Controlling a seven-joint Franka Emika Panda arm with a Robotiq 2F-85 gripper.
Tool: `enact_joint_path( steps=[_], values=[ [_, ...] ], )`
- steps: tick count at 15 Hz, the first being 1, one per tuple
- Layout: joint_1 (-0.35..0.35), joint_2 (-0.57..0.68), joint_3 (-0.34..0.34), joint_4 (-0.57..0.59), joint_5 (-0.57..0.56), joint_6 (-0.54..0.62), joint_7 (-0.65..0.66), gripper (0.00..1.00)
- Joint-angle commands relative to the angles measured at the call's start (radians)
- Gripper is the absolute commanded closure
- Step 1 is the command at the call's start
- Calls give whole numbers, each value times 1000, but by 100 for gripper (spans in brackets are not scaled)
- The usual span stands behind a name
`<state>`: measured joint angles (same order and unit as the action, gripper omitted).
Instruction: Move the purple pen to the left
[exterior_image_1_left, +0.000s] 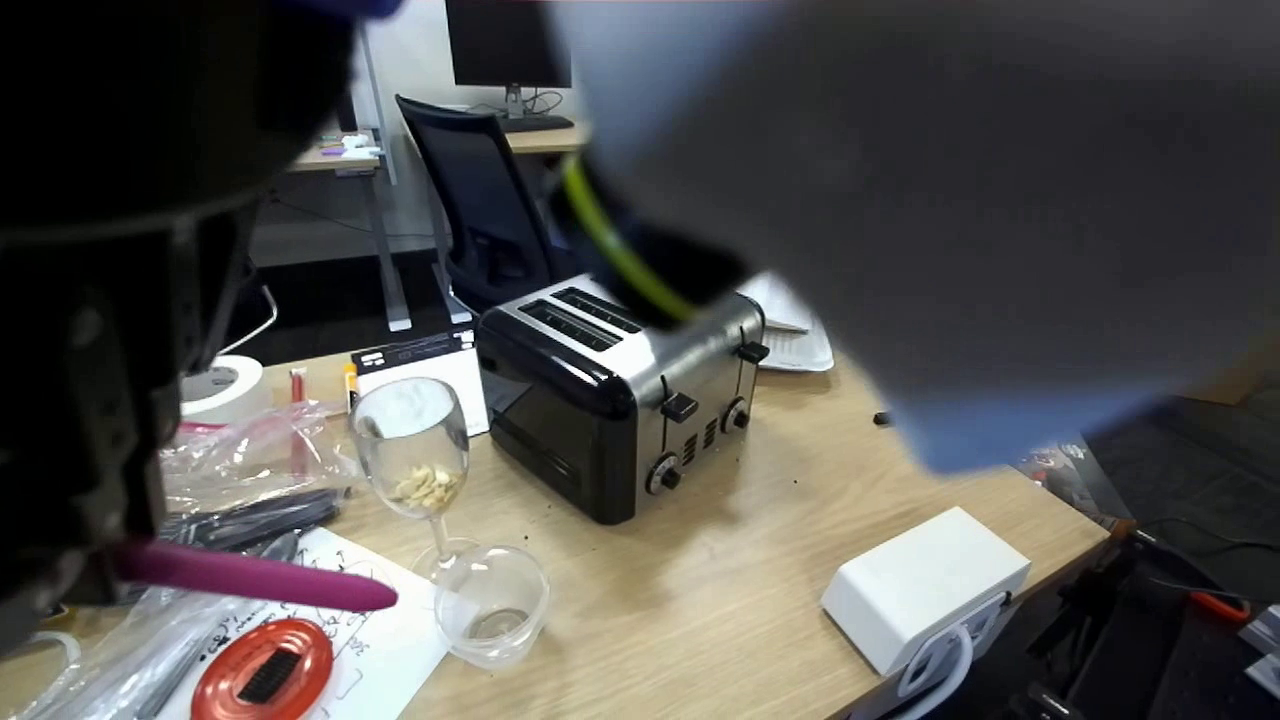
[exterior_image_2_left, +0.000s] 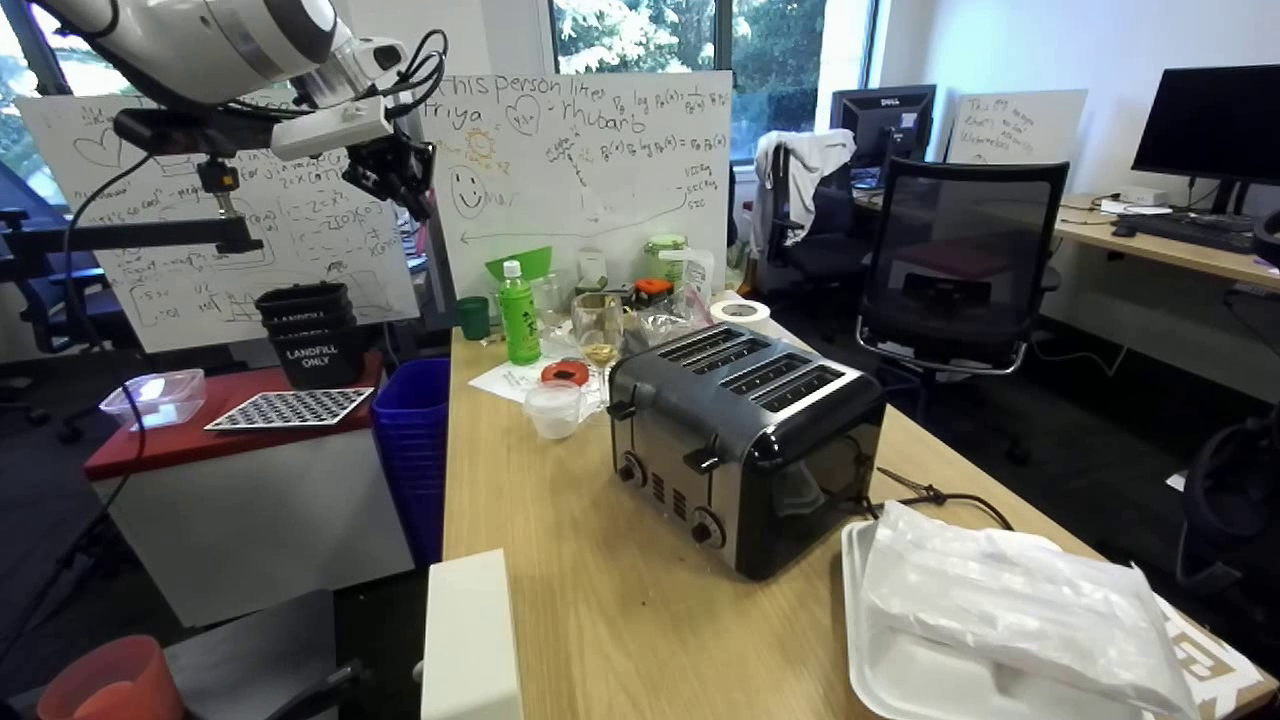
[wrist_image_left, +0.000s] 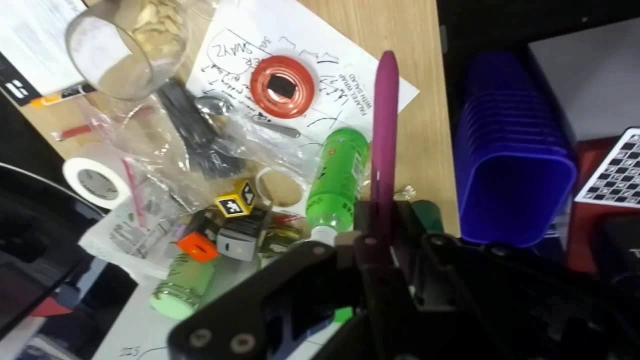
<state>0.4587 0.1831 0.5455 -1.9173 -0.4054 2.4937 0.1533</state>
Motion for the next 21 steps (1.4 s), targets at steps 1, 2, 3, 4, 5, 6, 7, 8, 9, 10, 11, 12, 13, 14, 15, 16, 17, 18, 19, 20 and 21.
enact_joint_path(
  steps=[1, 2, 3, 4, 5, 6, 7, 8, 9, 10, 11, 12, 13, 14, 15, 16, 17, 18, 19, 20, 21],
  values=[
    [-82, 85, 90, 78, 175, -49, -275, 97],
    [-117, 93, 121, 89, 246, -69, -354, 97],
    [-144, 91, 137, 98, 314, -95, -433, 97],
    [-182, 81, 159, 102, 392, -124, -512, 97],
    [-158, 64, 110, 114, 476, -160, -590, 97],
    [-177, 62, 105, 130, 525, -196, -636, 97],
    [-187, 62, 92, 147, 578, -232, -680, 97],
    [-195, 66, 78, 163, 618, -261, -715, 97],
    [-201, 77, 64, 172, 656, -263, -744, 97],
    [-205, 86, 50, 182, 688, -285, -770, 97],
    [-206, 97, 34, 183, 711, -291, -800, 97],
    [-203, 107, 18, 182, 726, -301, -816, 97],
    [-197, 120, 4, 182, 736, -307, -829, 97],
    [-192, 135, -8, 177, 742, -295, -833, 97],
    [-190, 148, -15, 178, 749, -295, -836, 97],
    [-187, 164, -20, 178, 754, -291, -836, 97],
    [-184, 176, -23, 179, 756, -288, -835, 97],
    [-179, 188, -25, 179, 755, -282, -831, 97],
    [-169, 200, -30, 176, 743, -261, -814, 97],
    [-152, 211, -44, 171, 715, -230, -784, 97],
    [-137, 226, -56, 169, 698, -207, -748, 97]
  ],
)
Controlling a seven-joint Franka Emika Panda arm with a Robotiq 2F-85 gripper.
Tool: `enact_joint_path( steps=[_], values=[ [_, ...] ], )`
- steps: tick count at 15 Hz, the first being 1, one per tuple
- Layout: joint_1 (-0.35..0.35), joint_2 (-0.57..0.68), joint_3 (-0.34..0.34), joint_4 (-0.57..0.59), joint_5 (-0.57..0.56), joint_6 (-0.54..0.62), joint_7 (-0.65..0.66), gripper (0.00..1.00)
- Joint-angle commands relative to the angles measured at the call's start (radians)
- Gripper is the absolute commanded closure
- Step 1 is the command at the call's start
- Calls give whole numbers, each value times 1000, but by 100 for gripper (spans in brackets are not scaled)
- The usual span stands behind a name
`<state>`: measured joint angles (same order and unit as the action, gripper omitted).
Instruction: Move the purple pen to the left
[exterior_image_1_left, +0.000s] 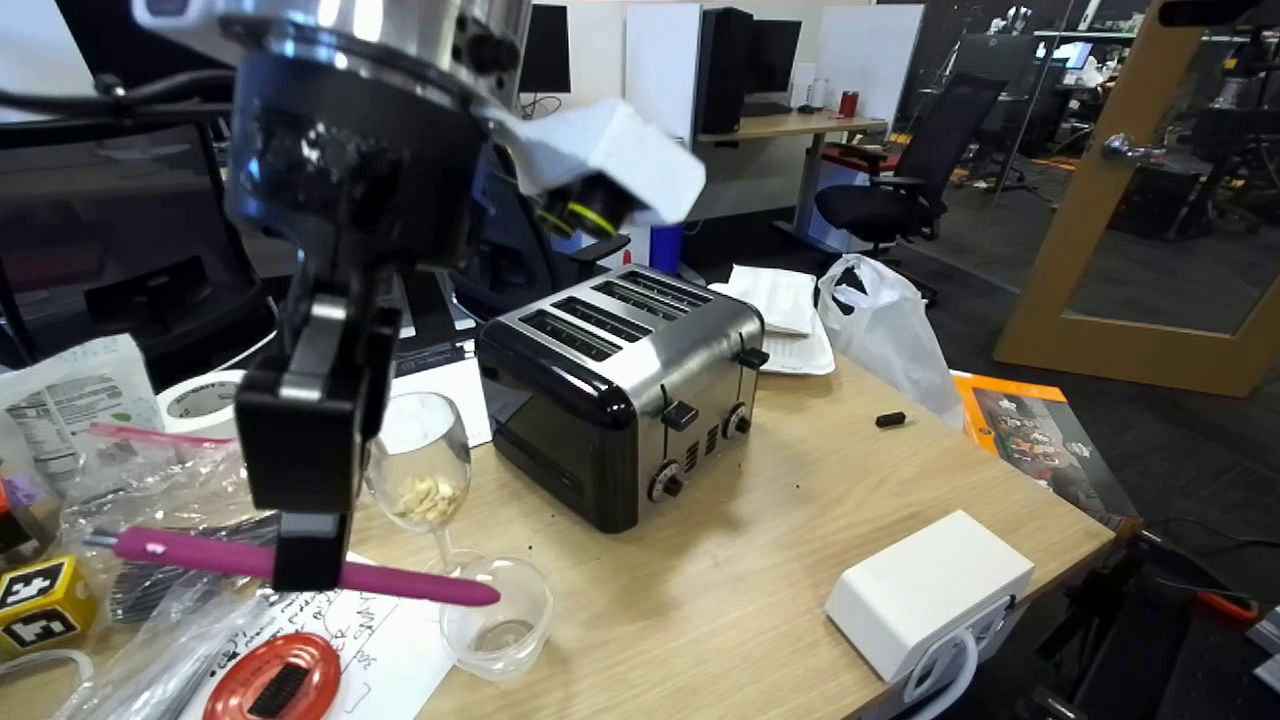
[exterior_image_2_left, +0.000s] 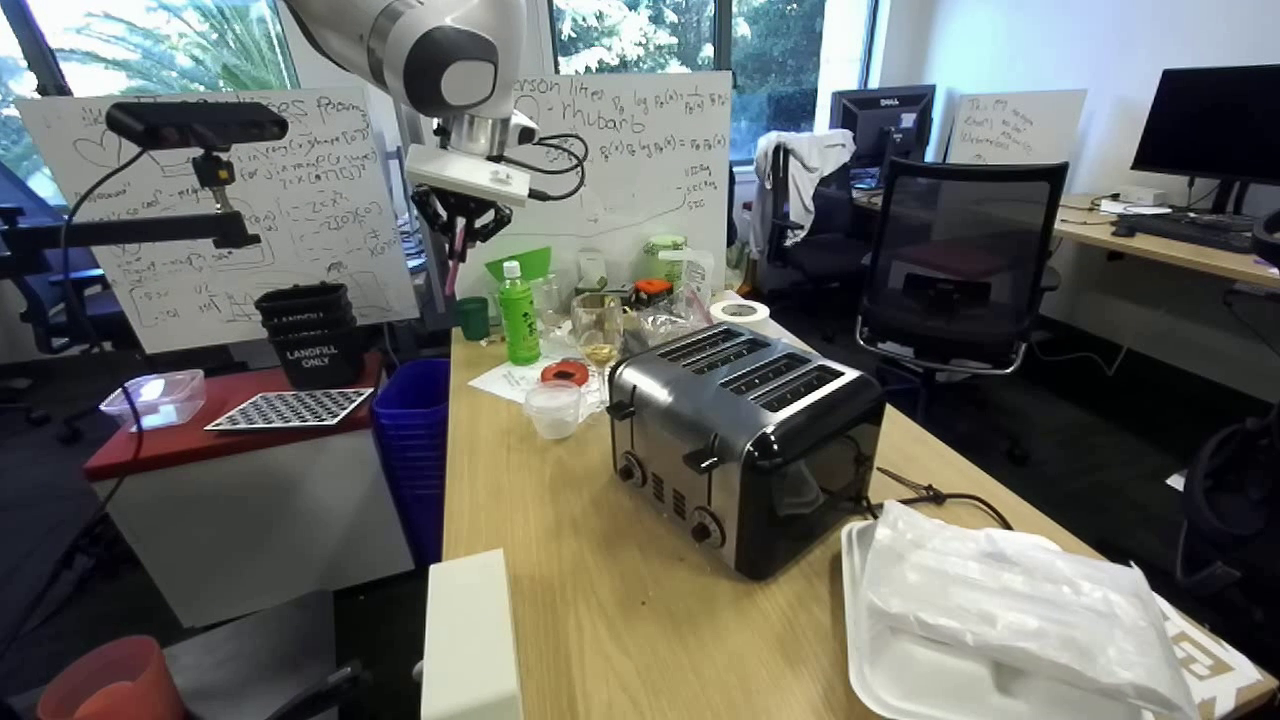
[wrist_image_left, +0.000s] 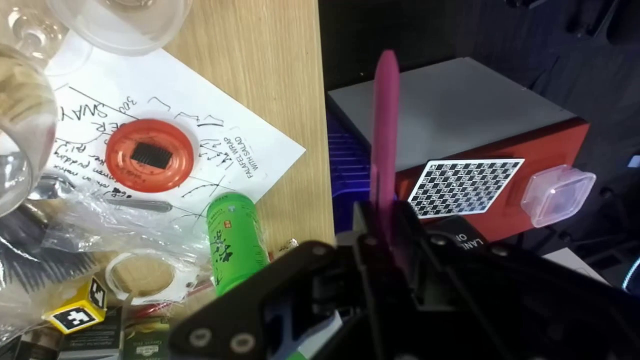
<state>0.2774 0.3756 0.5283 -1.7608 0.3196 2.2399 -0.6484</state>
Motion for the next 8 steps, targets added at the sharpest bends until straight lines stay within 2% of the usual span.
enact_joint_path(
  steps=[1, 8],
  values=[
    [56, 51, -48, 13, -35, 65, 78, 97],
    [106, 180, -79, 46, -66, 142, 277, 97]
  ],
)
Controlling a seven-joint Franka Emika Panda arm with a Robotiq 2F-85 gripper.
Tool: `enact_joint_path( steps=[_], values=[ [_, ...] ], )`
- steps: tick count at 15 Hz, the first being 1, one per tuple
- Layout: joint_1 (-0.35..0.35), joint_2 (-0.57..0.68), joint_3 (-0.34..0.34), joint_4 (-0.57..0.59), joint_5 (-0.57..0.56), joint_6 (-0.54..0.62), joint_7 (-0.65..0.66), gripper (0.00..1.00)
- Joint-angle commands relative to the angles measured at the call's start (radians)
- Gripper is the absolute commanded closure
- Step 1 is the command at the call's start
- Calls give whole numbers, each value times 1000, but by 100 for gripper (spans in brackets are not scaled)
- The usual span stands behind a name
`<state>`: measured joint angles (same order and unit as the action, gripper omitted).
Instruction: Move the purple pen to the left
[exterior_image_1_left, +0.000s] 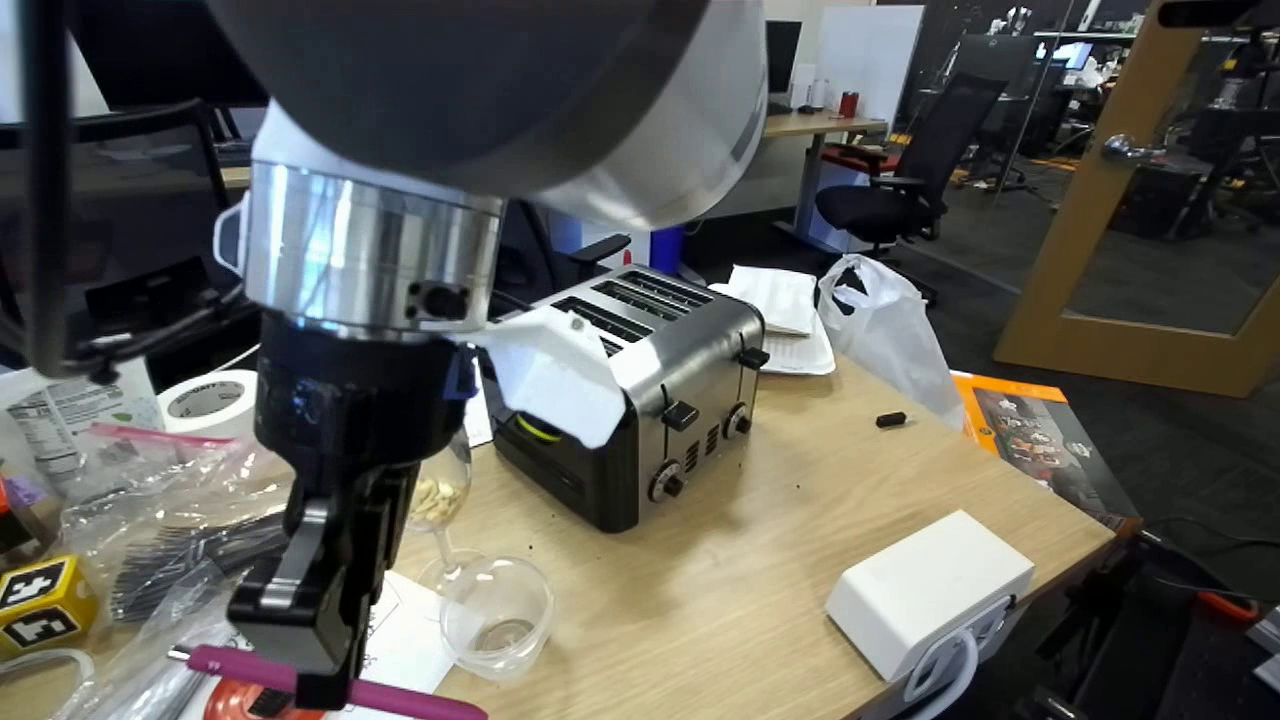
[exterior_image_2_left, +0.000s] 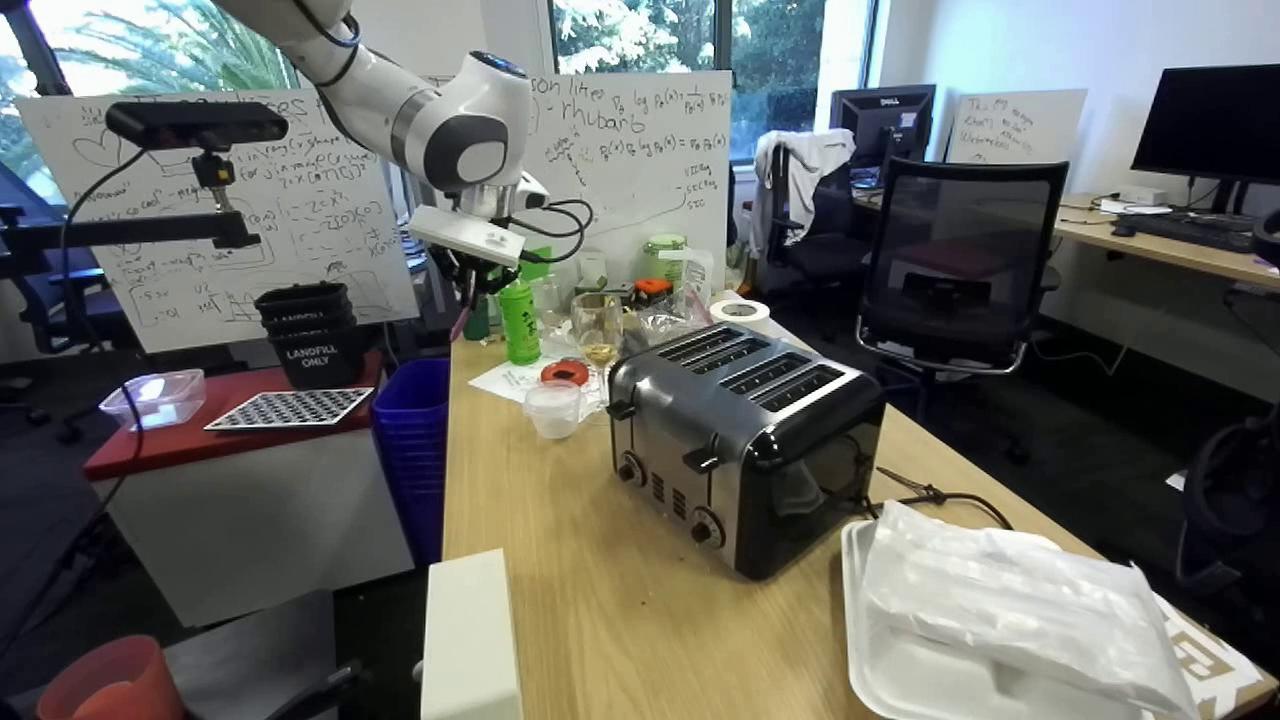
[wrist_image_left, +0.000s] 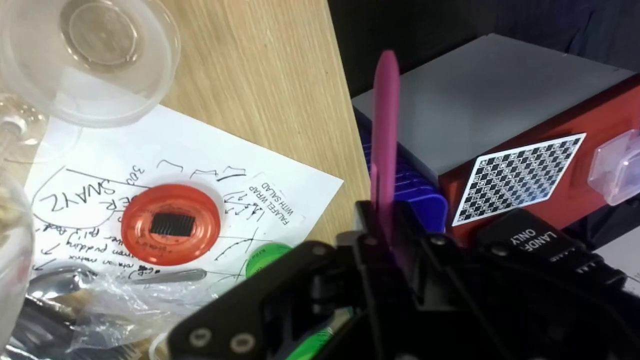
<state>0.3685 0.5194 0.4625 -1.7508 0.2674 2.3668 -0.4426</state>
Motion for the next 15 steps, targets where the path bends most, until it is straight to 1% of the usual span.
enact_joint_path(
  steps=[1, 6, 12, 15],
  values=[
    [16, 47, -16, 42, -15, 23, 91, 97],
    [35, 74, -44, 40, -55, 47, 188, 97],
    [106, 115, -109, 69, -176, 45, 351, 97],
    [130, 130, -139, 80, -211, 38, 430, 97]
  ],
)
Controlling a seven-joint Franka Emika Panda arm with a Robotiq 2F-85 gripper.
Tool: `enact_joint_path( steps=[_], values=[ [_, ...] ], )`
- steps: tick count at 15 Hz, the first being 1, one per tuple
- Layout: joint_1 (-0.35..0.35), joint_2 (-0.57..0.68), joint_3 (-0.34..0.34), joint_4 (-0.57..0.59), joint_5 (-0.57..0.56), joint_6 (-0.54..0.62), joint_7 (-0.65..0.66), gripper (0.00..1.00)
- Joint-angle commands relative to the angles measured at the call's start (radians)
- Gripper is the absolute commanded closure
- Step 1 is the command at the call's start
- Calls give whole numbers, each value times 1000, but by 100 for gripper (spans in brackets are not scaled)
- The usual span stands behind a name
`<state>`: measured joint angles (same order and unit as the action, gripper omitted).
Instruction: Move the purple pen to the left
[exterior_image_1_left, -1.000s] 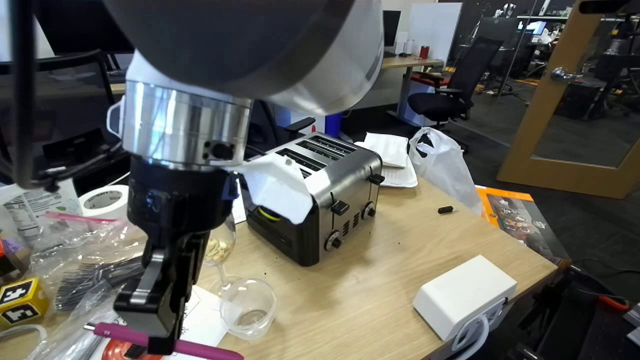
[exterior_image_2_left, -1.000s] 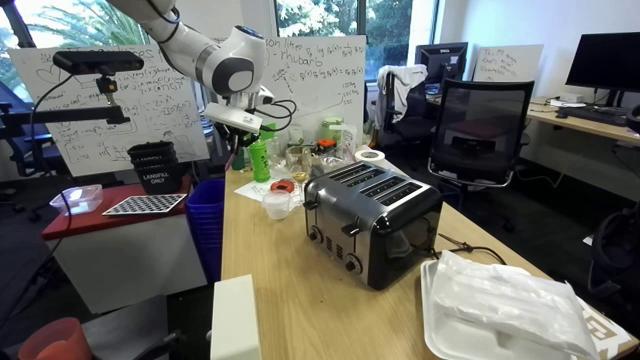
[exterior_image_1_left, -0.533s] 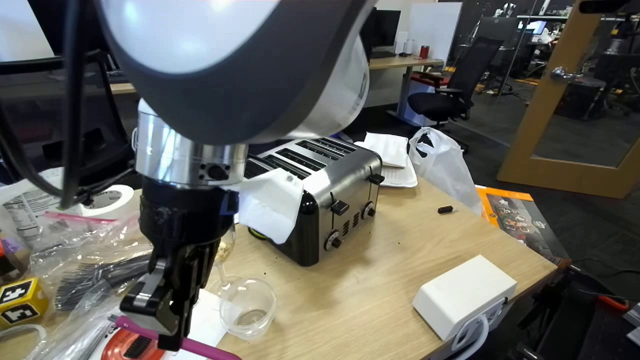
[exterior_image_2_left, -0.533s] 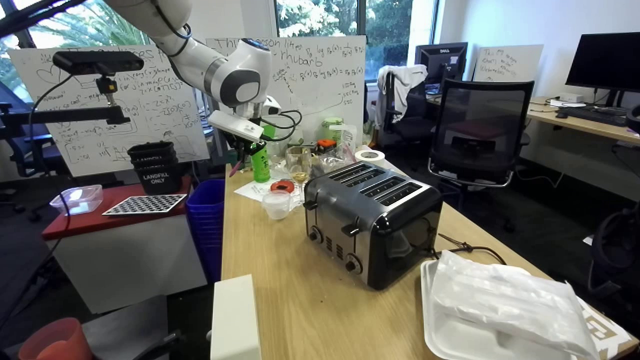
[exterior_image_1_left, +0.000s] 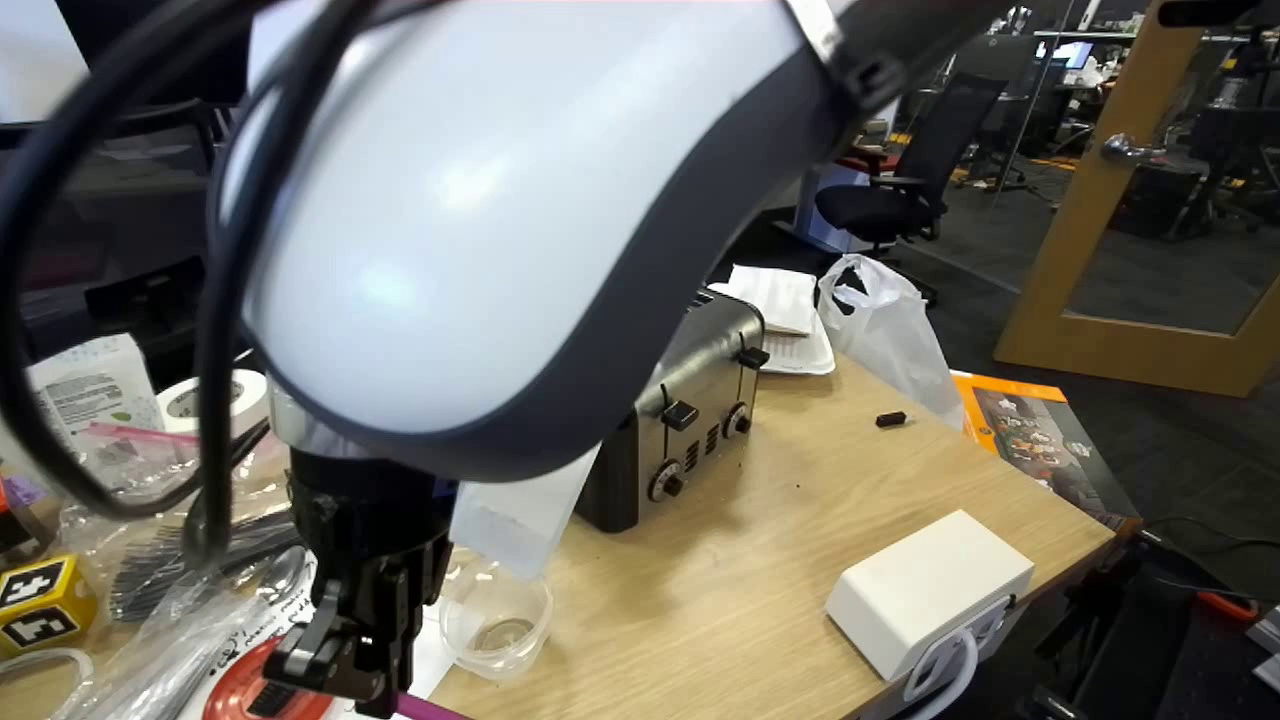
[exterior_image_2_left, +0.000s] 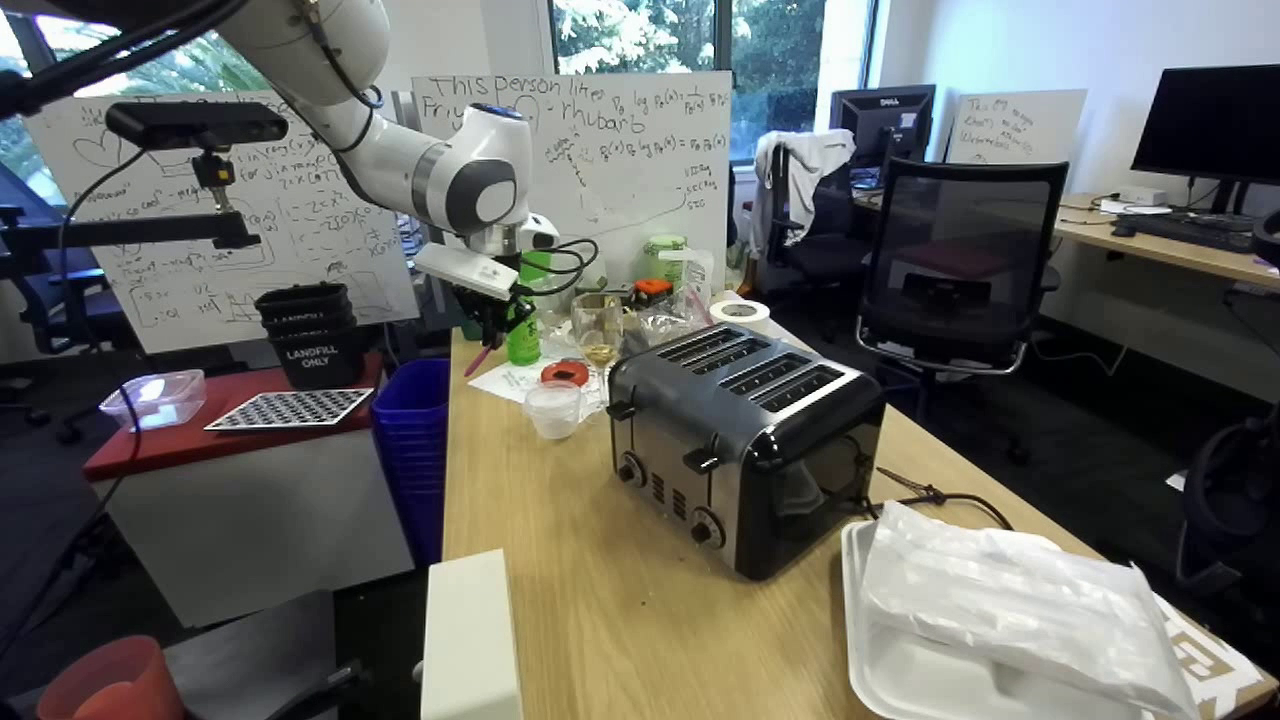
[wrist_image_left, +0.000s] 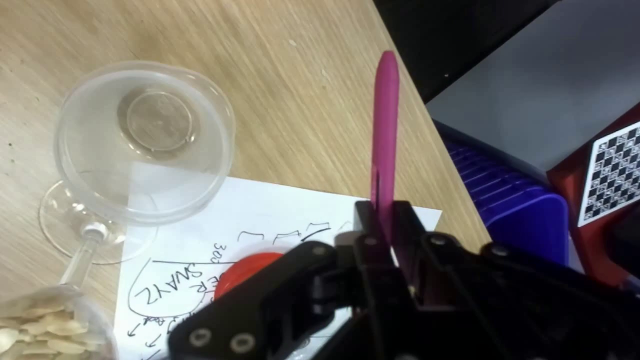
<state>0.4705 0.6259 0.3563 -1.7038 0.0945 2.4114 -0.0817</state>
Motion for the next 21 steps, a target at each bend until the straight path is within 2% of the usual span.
enact_joint_path(
  steps=[1, 12, 21],
  values=[
    [35, 28, -40, 39, -50, -11, 87, 97],
    [112, 94, -104, 91, -197, -40, 167, 97],
    [118, 145, -113, 126, -193, -62, 162, 97]
  ],
)
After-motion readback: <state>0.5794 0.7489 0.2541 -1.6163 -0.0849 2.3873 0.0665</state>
